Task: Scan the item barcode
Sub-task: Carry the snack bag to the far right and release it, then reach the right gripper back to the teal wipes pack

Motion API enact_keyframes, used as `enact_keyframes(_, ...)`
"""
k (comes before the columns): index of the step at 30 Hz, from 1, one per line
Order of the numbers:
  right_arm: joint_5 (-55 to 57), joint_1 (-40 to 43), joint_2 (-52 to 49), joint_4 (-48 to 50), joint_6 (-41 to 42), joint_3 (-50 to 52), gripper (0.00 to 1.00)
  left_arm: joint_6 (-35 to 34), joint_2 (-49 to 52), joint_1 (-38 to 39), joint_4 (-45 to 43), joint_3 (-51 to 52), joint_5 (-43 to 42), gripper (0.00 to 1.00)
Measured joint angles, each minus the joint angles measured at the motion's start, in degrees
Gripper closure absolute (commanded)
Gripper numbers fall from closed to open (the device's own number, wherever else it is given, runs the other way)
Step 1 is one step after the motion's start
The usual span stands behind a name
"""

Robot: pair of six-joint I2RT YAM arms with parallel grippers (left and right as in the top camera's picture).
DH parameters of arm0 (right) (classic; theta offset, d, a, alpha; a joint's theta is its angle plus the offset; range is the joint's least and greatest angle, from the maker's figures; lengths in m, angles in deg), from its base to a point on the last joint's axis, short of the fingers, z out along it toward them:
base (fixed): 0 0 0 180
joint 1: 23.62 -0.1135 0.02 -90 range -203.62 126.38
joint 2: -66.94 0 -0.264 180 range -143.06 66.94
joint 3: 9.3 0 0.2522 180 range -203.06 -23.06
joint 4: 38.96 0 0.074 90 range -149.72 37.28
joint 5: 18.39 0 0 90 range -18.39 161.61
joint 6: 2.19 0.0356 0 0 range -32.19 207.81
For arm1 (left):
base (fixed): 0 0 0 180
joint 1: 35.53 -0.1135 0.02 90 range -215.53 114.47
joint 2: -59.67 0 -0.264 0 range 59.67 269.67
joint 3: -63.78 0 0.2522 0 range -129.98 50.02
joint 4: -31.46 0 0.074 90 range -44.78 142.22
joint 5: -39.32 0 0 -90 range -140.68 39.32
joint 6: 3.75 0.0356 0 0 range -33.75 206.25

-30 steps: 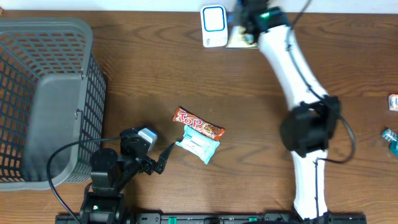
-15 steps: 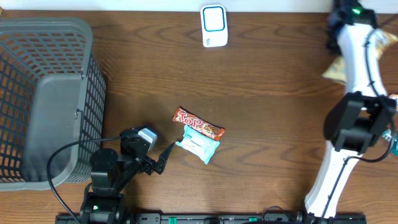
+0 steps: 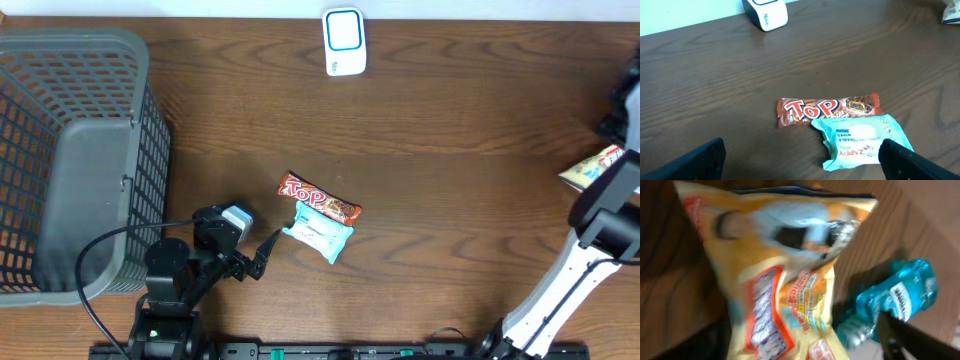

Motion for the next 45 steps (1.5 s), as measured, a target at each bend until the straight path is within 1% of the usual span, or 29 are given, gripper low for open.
enact_keyframes(5, -15.2, 0.0, 4.5, -4.6, -0.1, -3.4, 0.07, 0.0, 0.0, 0.0, 0.0, 0.0, 0.0, 0.02)
enact_keyframes(10, -29.9, -2.7, 14.5, -8.2, 0.0, -4.9, 0.08, 0.0, 0.0, 0.0, 0.0, 0.0, 0.0, 0.02)
enact_keyframes(13, -36.4, -6.4, 20.2, -10.7, 0.0, -5.6, 0.02, 0.0, 0.0, 0.0, 0.0, 0.0, 0.0, 0.02)
enact_keyframes(17, -41.3, -14.9, 24.2, -14.6, 0.1, -6.3, 0.01, 0.0, 0.0, 0.0, 0.0, 0.0, 0.0, 0.02)
enact_keyframes(22, -43.6, -26.4, 23.2, -16.9, -1.5, -6.0, 0.01, 0.0, 0.0, 0.0, 0.0, 0.0, 0.0, 0.02)
enact_keyframes(24, -44.3, -32.7, 22.0, -18.9, -3.1, -5.0, 0.01, 0.0, 0.0, 0.0, 0.0, 0.0, 0.0, 0.02)
enact_keyframes(25, -44.2, -34.0, 21.8, -19.9, -3.5, -4.5, 0.01, 0.0, 0.0, 0.0, 0.0, 0.0, 0.0, 0.02)
enact_keyframes(29, -44.5, -43.2, 20.9, -23.1, -5.6, 0.2, 0.01, 0.0, 0.0, 0.0, 0.0, 0.0, 0.0, 0.02)
enact_keyframes(33, -44.2, -50.4, 20.4, -25.6, -7.4, 3.0, 0.01, 0.0, 0.0, 0.0, 0.0, 0.0, 0.0, 0.02)
enact_keyframes(37, -43.7, -54.6, 20.5, -28.6, -7.8, 3.0, 0.01, 0.0, 0.0, 0.0, 0.0, 0.0, 0.0, 0.02)
enact_keyframes(40, -42.8, -55.8, 21.7, -30.0, -7.7, 3.7, 0.01, 0.0, 0.0, 0.0, 0.0, 0.0, 0.0, 0.02)
enact_keyframes(42, -41.8, -56.3, 23.8, -30.0, -7.7, 5.0, 0.01, 0.0, 0.0, 0.0, 0.0, 0.0, 0.0, 0.02)
enact_keyframes(45, -38.6, -57.7, 31.2, -29.6, -6.9, 8.6, 0.01, 0.0, 0.0, 0.0, 0.0, 0.0, 0.0, 0.02)
